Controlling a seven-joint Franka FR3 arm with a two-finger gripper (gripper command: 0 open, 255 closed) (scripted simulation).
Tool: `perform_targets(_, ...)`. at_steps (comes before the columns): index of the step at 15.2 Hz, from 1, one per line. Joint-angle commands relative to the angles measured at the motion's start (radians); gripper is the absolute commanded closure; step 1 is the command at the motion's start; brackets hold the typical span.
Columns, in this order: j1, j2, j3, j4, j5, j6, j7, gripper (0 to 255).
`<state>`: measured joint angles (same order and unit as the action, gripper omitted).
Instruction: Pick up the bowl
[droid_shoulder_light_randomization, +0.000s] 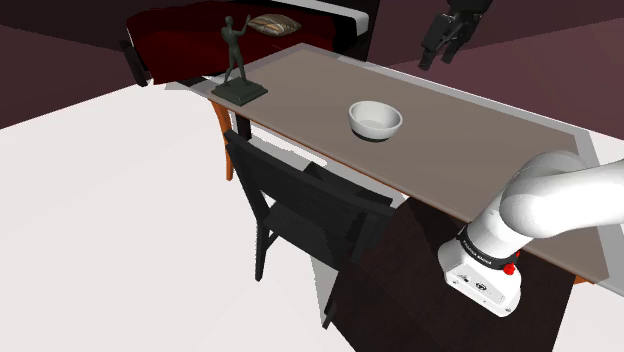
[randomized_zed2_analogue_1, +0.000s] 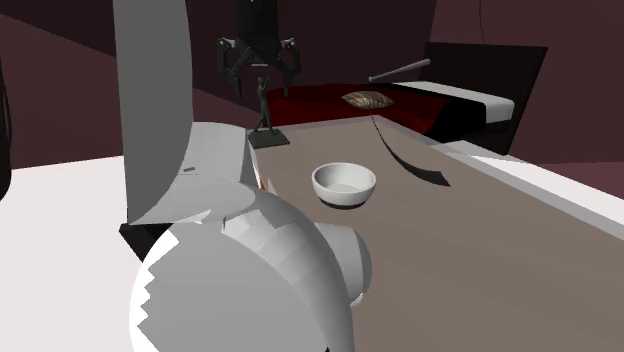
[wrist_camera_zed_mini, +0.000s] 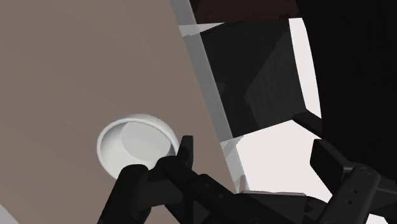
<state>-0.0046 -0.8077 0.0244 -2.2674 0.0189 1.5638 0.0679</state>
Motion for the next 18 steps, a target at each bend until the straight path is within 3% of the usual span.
perform_targets(1, 0.000, 0.000, 0.000, 0.000, 0.000, 0.000, 0.000, 0)
perform_targets(10, -0.023, 0.175, -0.040, -0.123, -0.059, 0.290, -0.064, 0)
perform_targets(18, -0.046, 0.411, -0.075, -0.140, -0.106, 0.540, -0.107, 0)
